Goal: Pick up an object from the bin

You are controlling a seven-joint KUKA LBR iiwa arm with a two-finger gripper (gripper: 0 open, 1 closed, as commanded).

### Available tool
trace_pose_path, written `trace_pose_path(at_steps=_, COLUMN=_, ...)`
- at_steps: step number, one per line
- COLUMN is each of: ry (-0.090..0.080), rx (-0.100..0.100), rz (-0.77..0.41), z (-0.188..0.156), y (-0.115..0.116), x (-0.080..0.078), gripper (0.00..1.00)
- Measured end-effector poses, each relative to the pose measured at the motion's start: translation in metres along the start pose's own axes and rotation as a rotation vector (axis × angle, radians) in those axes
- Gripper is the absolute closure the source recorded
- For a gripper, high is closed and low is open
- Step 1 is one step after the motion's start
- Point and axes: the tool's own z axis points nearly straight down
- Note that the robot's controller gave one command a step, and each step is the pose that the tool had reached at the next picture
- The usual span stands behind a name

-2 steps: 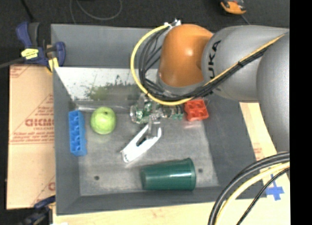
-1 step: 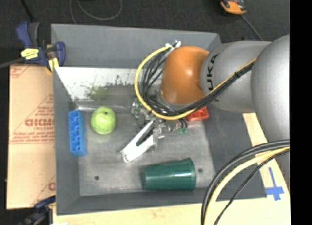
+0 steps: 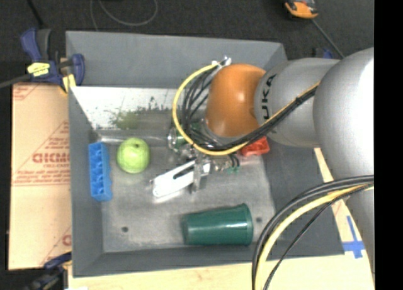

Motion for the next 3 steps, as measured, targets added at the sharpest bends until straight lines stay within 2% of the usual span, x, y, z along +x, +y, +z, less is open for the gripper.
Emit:
trace_pose_path(at_steps=1, ry=0.0, rx=0.0, rz=0.0, z=0.0, y=0.0, x=0.0, gripper=1.0)
trace_pose_path(at_steps=2, ry=0.01, rx=-0.001, rz=0.008, z=-0.04, y=0.001, x=0.013, gripper=1.0)
trace_pose_path(at_steps=3, ry=-0.01, rx=0.002, rz=0.025, z=-0.069, y=-0.005, x=0.011, gripper=1.0)
